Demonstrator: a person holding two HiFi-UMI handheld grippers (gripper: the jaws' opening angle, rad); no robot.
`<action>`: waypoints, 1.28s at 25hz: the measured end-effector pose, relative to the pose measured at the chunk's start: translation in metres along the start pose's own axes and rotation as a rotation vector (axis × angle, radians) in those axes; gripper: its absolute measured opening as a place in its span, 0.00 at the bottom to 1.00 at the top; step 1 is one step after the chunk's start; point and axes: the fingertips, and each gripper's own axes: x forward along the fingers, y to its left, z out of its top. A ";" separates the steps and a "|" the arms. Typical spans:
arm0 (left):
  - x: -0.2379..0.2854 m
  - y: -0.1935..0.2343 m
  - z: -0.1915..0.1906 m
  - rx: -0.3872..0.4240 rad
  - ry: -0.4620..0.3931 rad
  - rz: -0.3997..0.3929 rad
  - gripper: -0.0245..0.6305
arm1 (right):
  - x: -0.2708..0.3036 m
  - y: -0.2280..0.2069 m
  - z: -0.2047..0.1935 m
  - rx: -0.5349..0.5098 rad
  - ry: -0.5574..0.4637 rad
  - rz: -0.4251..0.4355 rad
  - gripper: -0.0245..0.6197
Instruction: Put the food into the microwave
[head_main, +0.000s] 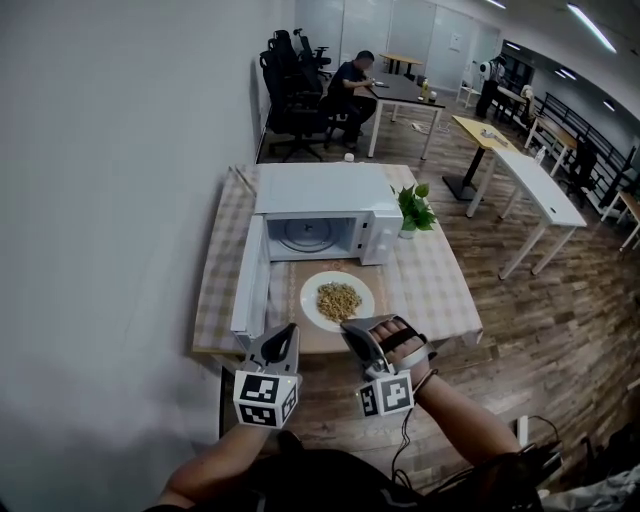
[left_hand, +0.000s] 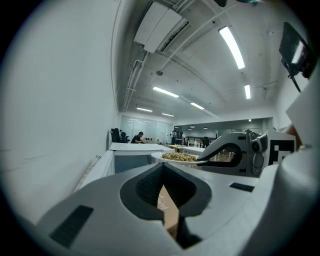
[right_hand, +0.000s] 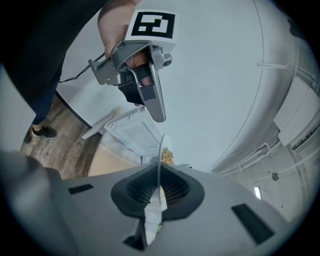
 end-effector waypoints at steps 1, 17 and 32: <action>0.004 0.004 0.000 -0.007 0.000 -0.004 0.05 | 0.006 0.000 -0.001 -0.001 0.005 0.003 0.07; 0.038 0.033 -0.006 -0.008 0.014 -0.054 0.05 | 0.083 0.012 -0.029 -0.021 0.084 0.065 0.07; 0.099 0.058 -0.017 -0.041 0.076 0.042 0.05 | 0.167 0.010 -0.077 -0.036 0.002 0.115 0.07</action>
